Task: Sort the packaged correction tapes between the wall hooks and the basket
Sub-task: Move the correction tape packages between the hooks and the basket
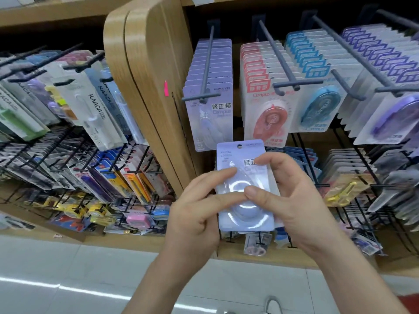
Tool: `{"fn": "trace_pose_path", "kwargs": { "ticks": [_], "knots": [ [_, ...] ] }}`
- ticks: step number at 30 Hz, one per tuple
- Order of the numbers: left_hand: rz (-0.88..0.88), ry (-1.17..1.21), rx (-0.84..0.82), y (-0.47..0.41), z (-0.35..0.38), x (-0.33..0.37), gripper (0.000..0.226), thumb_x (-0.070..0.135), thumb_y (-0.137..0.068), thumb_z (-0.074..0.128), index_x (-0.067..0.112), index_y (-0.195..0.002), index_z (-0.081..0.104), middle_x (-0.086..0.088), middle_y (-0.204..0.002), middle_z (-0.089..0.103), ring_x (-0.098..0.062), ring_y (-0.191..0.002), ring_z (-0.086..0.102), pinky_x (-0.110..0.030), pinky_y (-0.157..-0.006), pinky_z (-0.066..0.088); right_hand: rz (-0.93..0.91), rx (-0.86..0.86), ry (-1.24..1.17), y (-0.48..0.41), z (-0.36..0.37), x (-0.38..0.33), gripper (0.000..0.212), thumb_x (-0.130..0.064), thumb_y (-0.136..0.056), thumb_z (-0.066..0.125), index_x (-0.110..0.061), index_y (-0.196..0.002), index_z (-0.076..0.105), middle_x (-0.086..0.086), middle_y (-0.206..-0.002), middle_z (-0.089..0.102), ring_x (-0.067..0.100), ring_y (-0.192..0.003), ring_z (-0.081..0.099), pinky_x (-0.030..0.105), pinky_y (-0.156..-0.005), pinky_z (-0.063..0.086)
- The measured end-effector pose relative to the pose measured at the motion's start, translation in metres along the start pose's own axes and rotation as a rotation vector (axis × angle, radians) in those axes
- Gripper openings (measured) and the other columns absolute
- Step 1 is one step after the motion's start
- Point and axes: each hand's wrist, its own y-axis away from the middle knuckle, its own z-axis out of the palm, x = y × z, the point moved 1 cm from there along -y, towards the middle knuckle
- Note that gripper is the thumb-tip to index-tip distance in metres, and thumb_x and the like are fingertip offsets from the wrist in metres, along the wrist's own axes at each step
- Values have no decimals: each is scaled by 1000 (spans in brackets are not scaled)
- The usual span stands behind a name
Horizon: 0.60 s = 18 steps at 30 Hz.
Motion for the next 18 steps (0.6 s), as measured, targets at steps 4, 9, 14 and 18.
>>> {"fn": "trace_pose_path", "kwargs": {
  "ticks": [4, 9, 14, 18],
  "knots": [
    [-351, 283, 231, -7, -8, 3, 40, -3, -89, 54, 25, -111, 71, 1, -114, 68, -14, -106, 64, -43, -96, 53, -68, -25, 36, 3, 0, -3, 56, -13, -72, 78, -39, -117, 55, -5, -125, 65, 20, -117, 63, 50, -97, 53],
    [-745, 634, 215, -30, -7, 6, 31, 30, -82, 73, 18, -110, 67, -2, -96, 74, -19, -90, 70, -35, -77, 59, -137, -113, 98, 6, 6, -8, 86, 4, -76, 80, -48, -134, 44, -5, -125, 66, 16, -114, 66, 35, -90, 57],
    [-815, 738, 265, -39, -1, 4, 25, 27, -73, 71, 8, -88, 68, -8, -86, 74, -22, -82, 67, -41, -78, 54, -146, -101, 219, 8, 9, -9, 74, -3, -77, 82, -43, -131, 50, -18, -131, 60, 7, -122, 59, 31, -96, 52],
    [-775, 807, 345, -46, -1, 9, 23, 24, -77, 67, 7, -92, 68, -7, -84, 75, -20, -77, 68, -36, -72, 56, -69, -98, 102, 7, 4, -9, 45, -21, -73, 79, -35, -114, 67, -9, -116, 70, 15, -101, 70, 36, -75, 62]
  ]
}}
